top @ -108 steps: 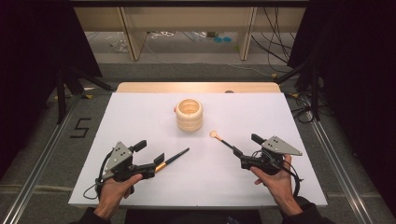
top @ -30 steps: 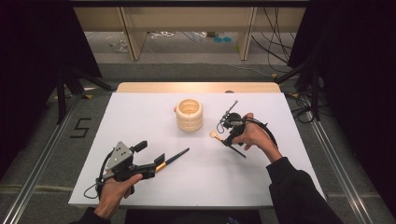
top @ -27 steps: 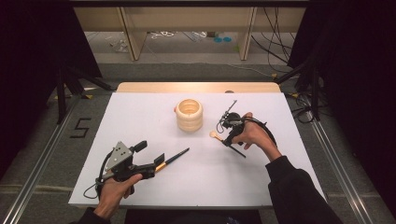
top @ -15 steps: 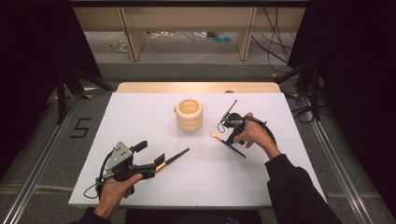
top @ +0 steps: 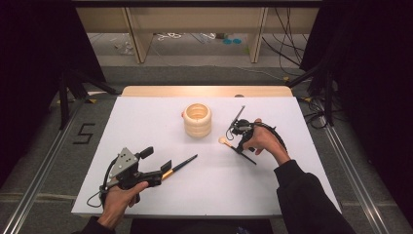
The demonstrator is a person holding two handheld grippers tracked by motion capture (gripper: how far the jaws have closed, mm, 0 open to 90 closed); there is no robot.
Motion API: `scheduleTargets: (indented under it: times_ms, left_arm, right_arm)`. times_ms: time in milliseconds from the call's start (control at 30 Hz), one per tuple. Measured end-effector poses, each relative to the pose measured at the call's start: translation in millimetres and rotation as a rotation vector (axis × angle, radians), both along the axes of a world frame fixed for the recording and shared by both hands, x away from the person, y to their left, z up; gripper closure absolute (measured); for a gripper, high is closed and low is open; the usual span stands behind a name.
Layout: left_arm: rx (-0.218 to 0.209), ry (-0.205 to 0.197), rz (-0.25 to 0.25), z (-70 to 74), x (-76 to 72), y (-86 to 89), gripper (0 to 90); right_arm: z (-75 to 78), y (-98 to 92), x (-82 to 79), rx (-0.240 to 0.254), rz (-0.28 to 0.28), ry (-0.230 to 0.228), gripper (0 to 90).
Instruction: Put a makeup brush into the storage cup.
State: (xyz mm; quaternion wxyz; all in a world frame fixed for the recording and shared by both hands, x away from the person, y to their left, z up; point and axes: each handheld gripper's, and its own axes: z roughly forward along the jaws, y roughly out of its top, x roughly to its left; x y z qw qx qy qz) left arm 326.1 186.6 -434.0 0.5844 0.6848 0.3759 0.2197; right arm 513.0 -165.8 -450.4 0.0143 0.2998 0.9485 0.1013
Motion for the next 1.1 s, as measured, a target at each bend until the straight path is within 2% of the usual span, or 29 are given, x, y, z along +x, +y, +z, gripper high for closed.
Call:
scheduleTargets:
  times_ms: [167, 267, 333, 367, 467, 567, 600, 633, 700, 833, 867, 1100]
  left_arm:
    - [0.001, -0.001, -0.001, 0.0, 0.1, -0.1, 15.7]
    - [0.004, -0.002, 0.003, 0.0, 0.5, 0.5, 15.7]
    - [0.002, -0.001, 0.006, 0.0, 0.5, 0.7, 15.7]
    - [0.002, -0.001, 0.007, -0.1, 0.4, 0.7, 15.7]
    - [0.001, -0.001, 0.006, -0.1, 0.4, 1.0, 15.7]
    - [0.001, 0.000, 0.007, -0.1, 0.4, 1.2, 15.7]
    - [0.001, 0.000, 0.007, -0.1, 0.4, 1.2, 15.7]
    - [0.001, 0.000, 0.007, -0.1, 0.4, 1.1, 15.7]
    - [0.002, 0.000, 0.007, 0.0, 0.3, 0.9, 15.7]
    - [0.002, 0.000, 0.009, -0.1, 0.4, 0.9, 15.7]
    - [0.001, 0.000, 0.009, -0.1, 0.5, 0.9, 15.7]
    - [0.000, -0.001, 0.011, 0.2, 0.3, 1.3, 15.7]
  right_arm:
    - [-1.4, 2.5, 0.1, -0.002, 0.012, 0.006, 71.1]
    - [0.1, 5.9, 0.3, -0.033, 0.003, 0.006, 72.5]
    - [0.4, 5.9, 3.0, -0.043, 0.037, -0.008, 74.5]
    - [0.4, 5.9, 3.0, -0.043, 0.037, -0.008, 74.5]
    - [-0.4, 9.3, 3.5, -0.062, 0.021, 0.011, 76.3]
    - [-2.8, 10.1, 6.0, -0.087, 0.053, 0.003, 79.3]
    - [-3.5, 10.3, 6.5, -0.082, 0.057, -0.001, 80.1]
    - [-2.6, 11.8, 5.6, -0.087, 0.034, 0.014, 80.8]
    - [-3.4, 10.8, 6.8, -0.087, 0.048, 0.002, 81.5]
    - [-3.3, 12.4, 5.7, -0.087, 0.031, 0.005, 82.8]
    - [-3.3, 11.9, 6.4, -0.099, 0.043, -0.003, 82.8]
    - [-3.1, 12.7, 5.4, -0.102, 0.036, -0.006, 82.9]
